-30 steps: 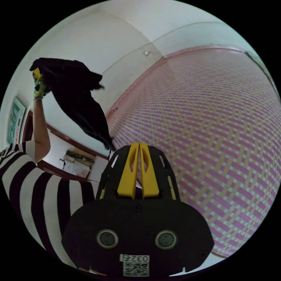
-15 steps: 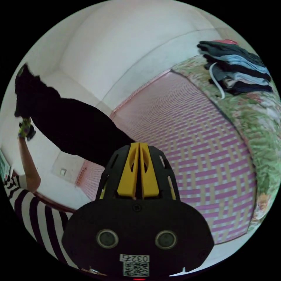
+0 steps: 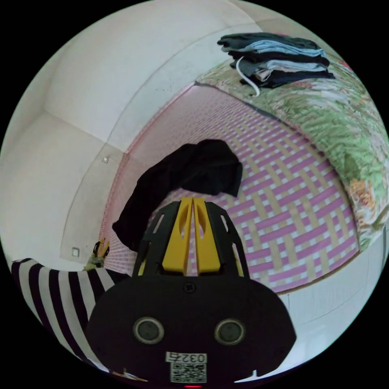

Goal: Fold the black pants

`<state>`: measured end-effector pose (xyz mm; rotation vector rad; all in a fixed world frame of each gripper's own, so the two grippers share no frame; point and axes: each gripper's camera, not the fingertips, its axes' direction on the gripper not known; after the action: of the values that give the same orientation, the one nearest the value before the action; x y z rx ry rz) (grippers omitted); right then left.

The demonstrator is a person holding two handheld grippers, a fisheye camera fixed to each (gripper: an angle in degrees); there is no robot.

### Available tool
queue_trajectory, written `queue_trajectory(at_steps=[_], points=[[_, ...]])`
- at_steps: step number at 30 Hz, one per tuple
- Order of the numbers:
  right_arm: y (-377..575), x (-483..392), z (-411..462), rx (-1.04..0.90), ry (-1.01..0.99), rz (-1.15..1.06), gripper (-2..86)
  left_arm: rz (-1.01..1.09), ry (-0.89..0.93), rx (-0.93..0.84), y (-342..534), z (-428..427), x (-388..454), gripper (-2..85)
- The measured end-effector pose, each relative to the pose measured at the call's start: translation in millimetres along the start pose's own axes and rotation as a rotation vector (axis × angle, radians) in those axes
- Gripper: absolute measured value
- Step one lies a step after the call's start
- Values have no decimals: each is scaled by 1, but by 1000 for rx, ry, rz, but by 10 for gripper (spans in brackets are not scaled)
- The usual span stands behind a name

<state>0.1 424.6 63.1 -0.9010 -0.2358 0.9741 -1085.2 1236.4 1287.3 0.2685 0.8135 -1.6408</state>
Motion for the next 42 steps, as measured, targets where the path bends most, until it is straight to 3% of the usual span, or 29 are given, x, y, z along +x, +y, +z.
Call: queue_trajectory(at_steps=[2, 7, 11, 13, 15, 17, 20, 23, 29, 36, 42], points=[[-1, -15, 30, -73, -17, -16, -10, 60, -106, -204, 18, 14, 14, 44], [-24, -51, 77, -151, -100, -81, -10, 285, -135, -541, 54, 69, 70, 61], [-46, -84, 93, -175, -150, -179, -10, 634, -411, -750, 84, 115, 134, 65], [-51, -91, 94, -177, -158, -213, -10, 643, -477, -735, 82, 121, 145, 74], [-52, -93, 94, -177, -153, -225, -10, 517, -352, -709, 69, 118, 144, 85], [-50, -87, 91, -172, -143, -203, -10, 368, -304, -618, 53, 109, 143, 91], [-43, -74, 87, -169, -133, -155, -10, 348, -394, -474, 48, 95, 163, 92], [-39, -63, 85, -183, -113, -120, -10, 256, -352, -329, 43, 76, 176, 89], [-48, -59, 81, -175, -101, -105, -10, 69, -314, -189, 36, 50, 186, 83], [-66, -70, 84, -171, -116, -121, -10, 91, -225, -325, 48, 61, 204, 48], [-77, -79, 91, -192, -125, -131, -10, 88, -291, -386, 53, 68, 211, 17]])
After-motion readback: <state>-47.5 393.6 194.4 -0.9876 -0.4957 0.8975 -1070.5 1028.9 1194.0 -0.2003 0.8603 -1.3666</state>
